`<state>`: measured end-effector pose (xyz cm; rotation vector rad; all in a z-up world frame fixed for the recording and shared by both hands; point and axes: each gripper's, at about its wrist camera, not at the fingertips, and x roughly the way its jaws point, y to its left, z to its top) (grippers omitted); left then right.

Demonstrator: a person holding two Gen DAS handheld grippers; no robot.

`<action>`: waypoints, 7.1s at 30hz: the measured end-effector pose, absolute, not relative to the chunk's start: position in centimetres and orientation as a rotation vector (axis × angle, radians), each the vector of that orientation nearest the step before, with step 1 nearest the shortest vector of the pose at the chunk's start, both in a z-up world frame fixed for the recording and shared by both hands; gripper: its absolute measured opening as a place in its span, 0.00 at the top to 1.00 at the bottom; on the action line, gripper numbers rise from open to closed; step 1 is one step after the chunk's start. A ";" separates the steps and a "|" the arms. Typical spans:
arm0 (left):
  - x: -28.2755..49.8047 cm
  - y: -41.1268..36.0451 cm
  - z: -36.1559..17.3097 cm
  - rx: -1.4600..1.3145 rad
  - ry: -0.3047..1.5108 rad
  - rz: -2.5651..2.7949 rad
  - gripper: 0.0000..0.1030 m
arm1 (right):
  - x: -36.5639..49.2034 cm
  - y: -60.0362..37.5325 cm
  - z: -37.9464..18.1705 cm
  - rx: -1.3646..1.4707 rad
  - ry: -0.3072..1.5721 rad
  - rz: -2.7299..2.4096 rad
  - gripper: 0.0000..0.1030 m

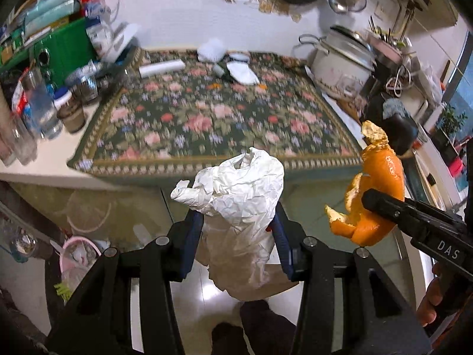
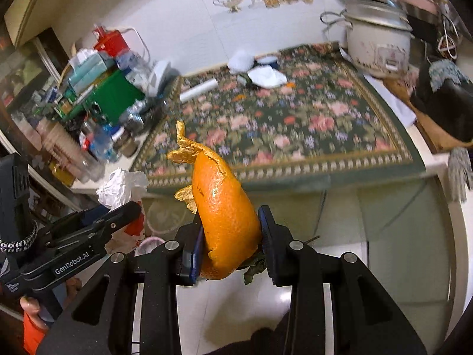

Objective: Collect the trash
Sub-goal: 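Carry the bag and orange peel down to the floor bin and release both, then raise both tools back toward the counter, then grasp the green glass bottle with the left tool while the right tool grasps the white tissue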

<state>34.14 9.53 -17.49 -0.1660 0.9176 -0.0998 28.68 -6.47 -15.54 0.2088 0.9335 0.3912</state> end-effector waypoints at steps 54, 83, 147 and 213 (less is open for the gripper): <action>43.5 2.0 -39.5 -0.210 1.295 -0.150 0.51 | 36.2 -12.4 -26.3 0.170 1.106 0.306 0.50; 39.3 7.0 -24.3 -0.129 1.019 -0.127 0.41 | 32.1 -11.8 -15.1 0.084 0.803 0.074 0.50; 71.8 16.0 -14.1 -0.233 0.780 0.214 0.01 | 69.9 -5.3 -17.0 0.018 0.898 0.397 0.01; 85.4 5.2 -25.3 -0.096 1.017 -0.012 0.60 | 67.9 -13.4 -17.2 0.192 0.906 0.279 0.92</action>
